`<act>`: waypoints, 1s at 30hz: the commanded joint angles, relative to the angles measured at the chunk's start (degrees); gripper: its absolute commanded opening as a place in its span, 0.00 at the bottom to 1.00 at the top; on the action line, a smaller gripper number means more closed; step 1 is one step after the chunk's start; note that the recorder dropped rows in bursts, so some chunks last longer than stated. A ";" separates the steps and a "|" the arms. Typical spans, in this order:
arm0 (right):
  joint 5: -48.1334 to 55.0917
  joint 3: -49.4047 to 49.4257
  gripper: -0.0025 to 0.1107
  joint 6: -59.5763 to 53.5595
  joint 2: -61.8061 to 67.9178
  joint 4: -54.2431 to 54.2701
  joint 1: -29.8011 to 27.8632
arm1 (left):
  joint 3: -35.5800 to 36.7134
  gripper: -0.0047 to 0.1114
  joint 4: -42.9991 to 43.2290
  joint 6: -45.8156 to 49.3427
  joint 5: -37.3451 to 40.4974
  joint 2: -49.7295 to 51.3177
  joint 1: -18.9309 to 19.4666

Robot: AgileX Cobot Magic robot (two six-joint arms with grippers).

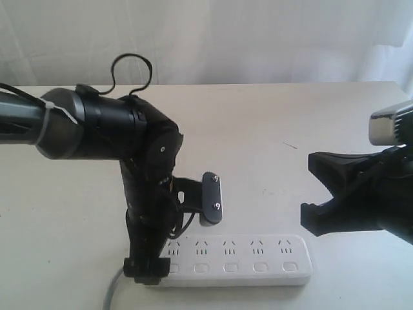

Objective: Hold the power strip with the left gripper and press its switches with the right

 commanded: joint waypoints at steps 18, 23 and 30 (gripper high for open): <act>-0.32 0.12 0.02 -0.27 0.97 -0.08 -0.32 | -6.51 0.58 2.56 -10.50 5.16 -22.31 0.07; 0.06 0.12 0.02 -0.27 0.97 -0.08 -0.32 | -6.51 0.29 13.74 -27.20 6.22 -24.80 0.07; -1.31 0.12 0.02 1.82 0.97 -0.08 -0.32 | -6.51 0.04 18.56 -32.15 6.25 -27.17 0.07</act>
